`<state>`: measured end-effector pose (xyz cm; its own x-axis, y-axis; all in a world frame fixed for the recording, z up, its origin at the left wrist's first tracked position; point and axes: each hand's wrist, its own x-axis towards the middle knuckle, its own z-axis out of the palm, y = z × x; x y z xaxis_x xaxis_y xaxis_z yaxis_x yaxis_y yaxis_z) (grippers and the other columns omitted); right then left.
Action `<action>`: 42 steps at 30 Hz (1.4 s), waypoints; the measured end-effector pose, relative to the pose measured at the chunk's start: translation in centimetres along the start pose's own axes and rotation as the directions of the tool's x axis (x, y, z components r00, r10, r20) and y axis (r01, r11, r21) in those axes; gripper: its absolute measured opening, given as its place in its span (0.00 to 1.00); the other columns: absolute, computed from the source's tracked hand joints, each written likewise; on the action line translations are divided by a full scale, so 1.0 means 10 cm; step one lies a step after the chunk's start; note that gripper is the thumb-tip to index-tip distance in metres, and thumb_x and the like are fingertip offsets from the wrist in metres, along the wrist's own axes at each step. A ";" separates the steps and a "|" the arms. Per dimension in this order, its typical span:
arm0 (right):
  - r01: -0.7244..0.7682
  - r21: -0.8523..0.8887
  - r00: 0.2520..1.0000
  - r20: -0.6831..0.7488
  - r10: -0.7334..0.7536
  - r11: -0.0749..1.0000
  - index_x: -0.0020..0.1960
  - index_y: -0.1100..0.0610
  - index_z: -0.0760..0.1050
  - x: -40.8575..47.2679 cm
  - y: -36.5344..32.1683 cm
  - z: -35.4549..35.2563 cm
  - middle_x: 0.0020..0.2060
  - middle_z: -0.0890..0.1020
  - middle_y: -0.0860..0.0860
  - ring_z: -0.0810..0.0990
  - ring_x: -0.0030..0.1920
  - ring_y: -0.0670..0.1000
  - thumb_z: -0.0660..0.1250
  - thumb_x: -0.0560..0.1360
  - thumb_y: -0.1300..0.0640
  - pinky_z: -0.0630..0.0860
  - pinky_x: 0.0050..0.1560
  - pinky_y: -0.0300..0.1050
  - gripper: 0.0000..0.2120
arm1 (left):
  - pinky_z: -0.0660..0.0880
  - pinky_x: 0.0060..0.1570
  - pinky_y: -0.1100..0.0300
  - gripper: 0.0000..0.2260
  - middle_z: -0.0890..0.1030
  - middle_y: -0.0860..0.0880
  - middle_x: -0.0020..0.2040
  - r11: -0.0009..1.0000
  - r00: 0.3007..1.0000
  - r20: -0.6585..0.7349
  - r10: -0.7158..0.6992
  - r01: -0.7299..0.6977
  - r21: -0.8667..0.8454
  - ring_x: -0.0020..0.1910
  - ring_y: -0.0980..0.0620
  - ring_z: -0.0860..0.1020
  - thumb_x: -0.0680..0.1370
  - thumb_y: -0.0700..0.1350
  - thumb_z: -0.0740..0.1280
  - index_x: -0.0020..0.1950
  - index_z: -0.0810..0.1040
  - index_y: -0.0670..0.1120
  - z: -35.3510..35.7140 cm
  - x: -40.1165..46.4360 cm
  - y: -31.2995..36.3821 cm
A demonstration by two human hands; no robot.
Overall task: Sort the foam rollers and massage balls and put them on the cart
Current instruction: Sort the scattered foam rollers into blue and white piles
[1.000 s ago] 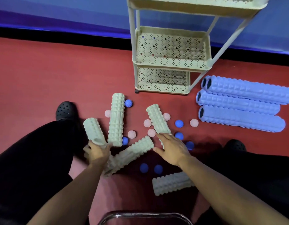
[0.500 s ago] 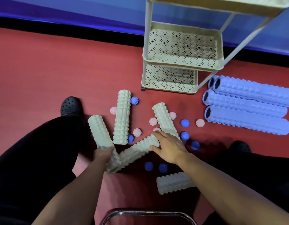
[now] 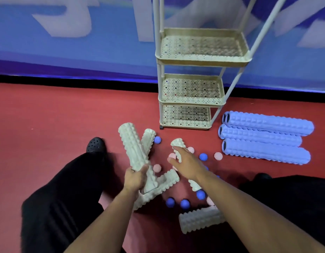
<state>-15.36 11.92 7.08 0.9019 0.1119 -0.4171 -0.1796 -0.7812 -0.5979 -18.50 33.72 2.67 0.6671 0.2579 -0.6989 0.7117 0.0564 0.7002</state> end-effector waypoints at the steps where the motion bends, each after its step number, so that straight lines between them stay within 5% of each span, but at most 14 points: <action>1: -0.017 0.065 0.999 -0.026 0.019 0.998 0.77 0.46 0.64 -0.06 -0.03 -0.07 0.74 0.70 0.47 0.71 0.71 0.50 0.64 0.77 0.38 0.66 0.67 0.43 0.31 | 0.80 0.43 0.44 0.17 0.82 0.40 0.40 0.999 0.998 0.048 0.044 -0.045 0.014 0.38 0.43 0.79 0.76 0.48 0.75 0.54 0.80 0.36 0.06 -0.11 0.05; 3: -0.023 0.176 0.997 -0.067 0.036 0.984 0.76 0.49 0.66 -0.17 -0.09 -0.21 0.73 0.72 0.49 0.74 0.67 0.49 0.66 0.78 0.39 0.65 0.64 0.39 0.31 | 0.81 0.36 0.47 0.12 0.83 0.47 0.35 0.990 0.981 0.136 0.135 -0.141 0.032 0.34 0.50 0.79 0.75 0.50 0.75 0.50 0.80 0.43 0.21 -0.32 0.14; 5: -0.019 0.277 0.995 -0.085 0.044 0.961 0.76 0.52 0.66 -0.29 -0.14 -0.35 0.72 0.73 0.51 0.75 0.66 0.49 0.67 0.78 0.41 0.67 0.67 0.42 0.31 | 0.75 0.25 0.62 0.07 0.82 0.54 0.30 0.977 0.956 0.209 0.208 -0.213 0.004 0.27 0.59 0.78 0.76 0.47 0.75 0.48 0.77 0.51 0.37 -0.56 0.19; 7: -0.032 0.338 0.993 -0.098 0.069 0.941 0.76 0.53 0.65 -0.44 -0.17 -0.49 0.71 0.74 0.53 0.75 0.68 0.51 0.67 0.78 0.41 0.69 0.70 0.48 0.31 | 0.76 0.30 0.63 0.08 0.86 0.49 0.39 0.963 0.921 0.287 0.262 -0.268 -0.020 0.34 0.54 0.83 0.77 0.44 0.74 0.54 0.79 0.48 0.53 -0.80 0.25; 11: -0.025 0.427 0.983 -0.153 0.099 0.904 0.70 0.51 0.72 -0.76 -0.15 -0.71 0.62 0.81 0.51 0.81 0.60 0.49 0.67 0.77 0.41 0.74 0.66 0.54 0.25 | 0.80 0.57 0.47 0.15 0.86 0.41 0.55 0.934 0.837 0.431 0.336 -0.357 -0.035 0.55 0.42 0.84 0.78 0.40 0.72 0.64 0.77 0.38 0.76 -1.25 0.39; 14: -0.009 0.537 0.968 -0.207 0.142 0.843 0.68 0.52 0.72 -1.01 -0.08 -0.84 0.55 0.84 0.50 0.84 0.54 0.49 0.69 0.77 0.43 0.78 0.61 0.53 0.24 | 0.81 0.47 0.59 0.15 0.87 0.45 0.51 0.910 0.780 0.505 0.369 -0.414 -0.025 0.49 0.48 0.86 0.78 0.39 0.72 0.63 0.76 0.38 0.89 -1.44 0.45; 20: -0.006 0.749 0.931 -0.237 0.276 0.662 0.62 0.58 0.77 -1.31 0.16 -1.02 0.51 0.87 0.54 0.86 0.52 0.53 0.73 0.75 0.45 0.80 0.60 0.55 0.22 | 0.81 0.46 0.55 0.13 0.85 0.40 0.54 0.906 0.728 0.598 0.336 -0.423 0.006 0.49 0.47 0.86 0.78 0.41 0.73 0.60 0.75 0.42 1.22 -1.67 0.52; 25: -0.033 0.820 0.917 -0.202 0.343 0.571 0.50 0.51 0.81 -1.26 0.54 -1.19 0.42 0.88 0.46 0.87 0.43 0.45 0.76 0.73 0.47 0.78 0.36 0.34 0.11 | 0.79 0.34 0.64 0.15 0.87 0.48 0.43 0.907 0.678 0.679 0.280 -0.419 0.044 0.38 0.53 0.86 0.79 0.37 0.70 0.62 0.69 0.37 1.66 -1.63 0.39; 29: -0.096 0.827 0.916 -0.145 0.375 0.553 0.56 0.56 0.83 -1.10 1.10 -1.24 0.47 0.88 0.50 0.87 0.49 0.49 0.74 0.75 0.49 0.81 0.44 0.39 0.13 | 0.79 0.37 0.68 0.16 0.87 0.51 0.45 0.890 0.666 0.723 0.184 -0.425 0.165 0.41 0.58 0.85 0.79 0.41 0.71 0.64 0.71 0.40 2.13 -1.41 0.19; 33: -0.205 0.819 0.862 -0.108 0.495 0.536 0.58 0.57 0.81 -0.86 1.83 -1.20 0.50 0.87 0.53 0.86 0.51 0.53 0.75 0.74 0.49 0.82 0.53 0.49 0.17 | 0.79 0.60 0.49 0.26 0.80 0.44 0.63 0.840 0.679 0.732 0.060 -0.430 0.330 0.60 0.48 0.81 0.77 0.48 0.75 0.71 0.70 0.46 2.54 -1.02 0.00; 36: -0.310 0.761 0.820 -0.089 0.565 0.570 0.59 0.61 0.79 -0.63 2.45 -1.11 0.52 0.86 0.56 0.85 0.52 0.55 0.77 0.73 0.53 0.81 0.57 0.54 0.19 | 0.74 0.61 0.36 0.27 0.81 0.38 0.55 0.775 0.753 0.657 0.038 -0.437 0.457 0.53 0.37 0.81 0.78 0.52 0.73 0.74 0.67 0.48 2.75 -0.61 -0.11; 38: -0.388 0.702 0.803 -0.061 0.594 0.597 0.60 0.62 0.78 -0.48 2.84 -1.01 0.52 0.85 0.56 0.84 0.52 0.55 0.77 0.73 0.53 0.80 0.55 0.51 0.20 | 0.80 0.51 0.47 0.20 0.79 0.47 0.41 0.744 0.774 0.630 0.059 -0.455 0.489 0.39 0.48 0.80 0.79 0.51 0.71 0.68 0.71 0.49 2.82 -0.26 -0.18; 39: -0.430 0.672 0.788 -0.047 0.614 0.603 0.60 0.62 0.77 -0.42 3.01 -0.95 0.52 0.85 0.55 0.84 0.52 0.54 0.77 0.73 0.52 0.79 0.55 0.49 0.21 | 0.80 0.48 0.58 0.16 0.78 0.54 0.41 0.721 0.786 0.613 0.079 -0.470 0.509 0.36 0.60 0.80 0.79 0.51 0.71 0.64 0.73 0.50 2.85 -0.09 -0.22; 42: -0.529 0.603 0.749 0.000 0.663 0.597 0.62 0.61 0.74 -0.23 3.46 -0.76 0.53 0.84 0.57 0.83 0.53 0.57 0.77 0.71 0.48 0.78 0.58 0.54 0.27 | 0.71 0.44 0.75 0.14 0.77 0.61 0.49 0.636 0.808 0.575 0.128 -0.511 0.578 0.44 0.70 0.77 0.78 0.51 0.72 0.61 0.73 0.52 2.89 0.36 -0.33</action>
<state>-20.68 -19.99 -7.44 0.5565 -0.4339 -0.7085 -0.8209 -0.1555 -0.5495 -12.08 6.55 -6.32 0.7567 -0.3384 -0.5594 0.2387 -0.6535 0.7183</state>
